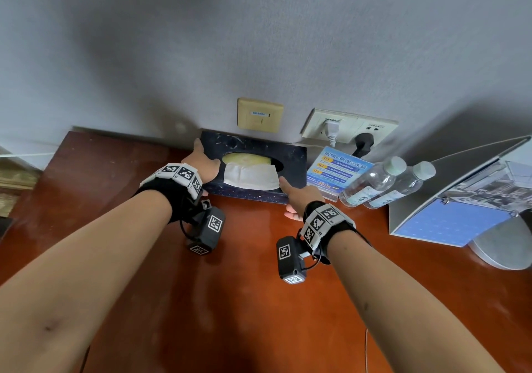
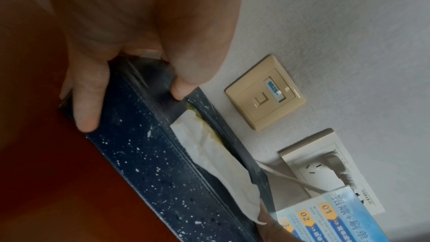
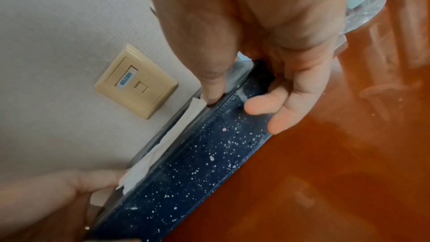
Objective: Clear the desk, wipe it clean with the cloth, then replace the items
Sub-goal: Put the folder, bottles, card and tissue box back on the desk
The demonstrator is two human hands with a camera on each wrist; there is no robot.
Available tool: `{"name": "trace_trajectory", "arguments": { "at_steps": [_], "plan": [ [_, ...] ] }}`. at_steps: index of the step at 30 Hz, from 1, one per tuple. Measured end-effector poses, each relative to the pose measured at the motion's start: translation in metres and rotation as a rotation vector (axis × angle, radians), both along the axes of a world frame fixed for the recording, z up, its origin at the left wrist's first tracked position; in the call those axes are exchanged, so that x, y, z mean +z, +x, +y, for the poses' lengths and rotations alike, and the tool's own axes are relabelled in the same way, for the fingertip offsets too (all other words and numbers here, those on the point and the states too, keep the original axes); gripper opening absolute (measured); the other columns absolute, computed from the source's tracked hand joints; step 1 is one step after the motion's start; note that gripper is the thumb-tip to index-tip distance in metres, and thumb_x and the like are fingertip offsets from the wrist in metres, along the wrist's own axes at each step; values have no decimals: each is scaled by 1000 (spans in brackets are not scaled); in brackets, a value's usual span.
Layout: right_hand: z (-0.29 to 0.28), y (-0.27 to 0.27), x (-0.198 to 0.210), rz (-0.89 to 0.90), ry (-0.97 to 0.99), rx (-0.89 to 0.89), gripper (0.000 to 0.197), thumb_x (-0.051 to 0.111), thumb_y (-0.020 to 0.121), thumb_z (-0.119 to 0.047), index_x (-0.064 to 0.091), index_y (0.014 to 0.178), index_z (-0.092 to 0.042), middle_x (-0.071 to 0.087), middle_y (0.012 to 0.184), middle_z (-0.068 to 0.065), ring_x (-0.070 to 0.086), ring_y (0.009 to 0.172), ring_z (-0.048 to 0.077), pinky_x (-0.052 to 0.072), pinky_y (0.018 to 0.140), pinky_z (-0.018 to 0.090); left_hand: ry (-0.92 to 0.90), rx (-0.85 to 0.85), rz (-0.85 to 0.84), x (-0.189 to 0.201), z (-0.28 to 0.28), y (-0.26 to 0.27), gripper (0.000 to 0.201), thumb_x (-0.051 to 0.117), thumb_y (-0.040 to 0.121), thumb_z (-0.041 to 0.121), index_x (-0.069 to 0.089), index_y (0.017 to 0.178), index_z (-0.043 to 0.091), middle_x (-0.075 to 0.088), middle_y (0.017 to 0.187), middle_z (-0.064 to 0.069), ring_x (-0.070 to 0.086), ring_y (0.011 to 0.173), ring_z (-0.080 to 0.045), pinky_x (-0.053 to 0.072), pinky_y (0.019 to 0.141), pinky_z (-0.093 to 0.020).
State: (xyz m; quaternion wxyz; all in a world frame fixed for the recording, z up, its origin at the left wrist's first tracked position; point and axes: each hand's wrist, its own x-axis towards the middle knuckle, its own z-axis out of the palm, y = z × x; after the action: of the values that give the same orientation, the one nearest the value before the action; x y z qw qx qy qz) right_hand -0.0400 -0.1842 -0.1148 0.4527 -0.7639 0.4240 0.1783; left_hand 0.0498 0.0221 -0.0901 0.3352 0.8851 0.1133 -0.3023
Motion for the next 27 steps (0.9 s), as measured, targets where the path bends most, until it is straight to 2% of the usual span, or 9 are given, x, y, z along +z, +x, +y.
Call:
{"name": "trace_trajectory", "arguments": {
  "at_steps": [4, 7, 11, 13, 17, 20, 22, 24, 27],
  "plan": [
    [-3, -5, 0, 6, -78, 78, 62, 45, 90, -65, 57, 83, -4, 66, 80, 11, 66, 75, 24, 58, 70, 37, 62, 18, -16, 0, -3, 4, 79, 50, 92, 27, -1, 152, 26, 49, 134, -15, 57, 106, -39, 53, 88, -42],
    [-8, -6, 6, 29, -189, 151, 72, 33, 91, -63, 64, 104, 0, 69, 99, 16, 66, 89, 31, 55, 84, 40, 206, -17, -59, 5, -9, 4, 69, 55, 90, 24, 20, 148, 11, 50, 133, -20, 52, 116, -38, 44, 92, -37],
    [-23, -8, 30, -24, -385, 191, 49, 39, 95, -45, 59, 114, -5, 63, 110, 15, 59, 98, 33, 42, 76, 32, 389, -73, -83, 23, -24, -2, 59, 60, 86, 26, 37, 134, 1, 48, 132, -23, 48, 120, -37, 42, 94, -39],
    [-29, -13, 42, -160, -449, 243, 35, 43, 95, -37, 62, 105, -10, 66, 101, 9, 59, 89, 27, 41, 72, 31, 426, -129, -73, 31, -36, -5, 57, 59, 86, 27, 38, 133, 2, 45, 134, -23, 47, 120, -37, 41, 97, -40],
    [-35, -21, 63, -699, -493, 311, 13, 56, 91, -18, 65, 100, -14, 58, 100, 0, 57, 85, 17, 48, 74, 32, 450, -228, -91, 42, -57, -13, 53, 60, 77, 29, 51, 123, 4, 53, 125, -20, 53, 111, -37, 46, 91, -38],
    [-51, -16, 76, -965, -661, 314, 23, 62, 82, -11, 65, 105, -13, 53, 113, 6, 52, 100, 24, 48, 80, 36, 455, -301, -92, 47, -69, -26, 51, 57, 84, 33, 47, 129, 10, 43, 135, -21, 48, 118, -38, 41, 94, -40],
    [-65, -13, 81, -870, -804, 377, 37, 65, 79, -16, 61, 116, -20, 52, 126, 2, 45, 115, 27, 39, 94, 42, 483, -320, -86, 45, -72, -34, 55, 56, 86, 34, 43, 135, 12, 36, 141, -20, 43, 124, -39, 38, 99, -42],
    [-75, -10, 88, -605, -861, 489, 50, 64, 82, -18, 51, 128, -32, 50, 132, -7, 34, 129, 23, 22, 108, 49, 503, -338, -87, 43, -71, -38, 53, 55, 88, 32, 43, 134, 11, 36, 141, -20, 44, 124, -37, 38, 99, -41],
    [-81, -6, 94, -372, -712, 565, 59, 54, 84, -5, 43, 130, -39, 61, 114, -10, 44, 121, 17, 2, 115, 51, 543, -359, -70, 43, -66, -39, 50, 54, 89, 32, 45, 133, 11, 37, 140, -20, 44, 123, -36, 37, 99, -40]
  ]
}}
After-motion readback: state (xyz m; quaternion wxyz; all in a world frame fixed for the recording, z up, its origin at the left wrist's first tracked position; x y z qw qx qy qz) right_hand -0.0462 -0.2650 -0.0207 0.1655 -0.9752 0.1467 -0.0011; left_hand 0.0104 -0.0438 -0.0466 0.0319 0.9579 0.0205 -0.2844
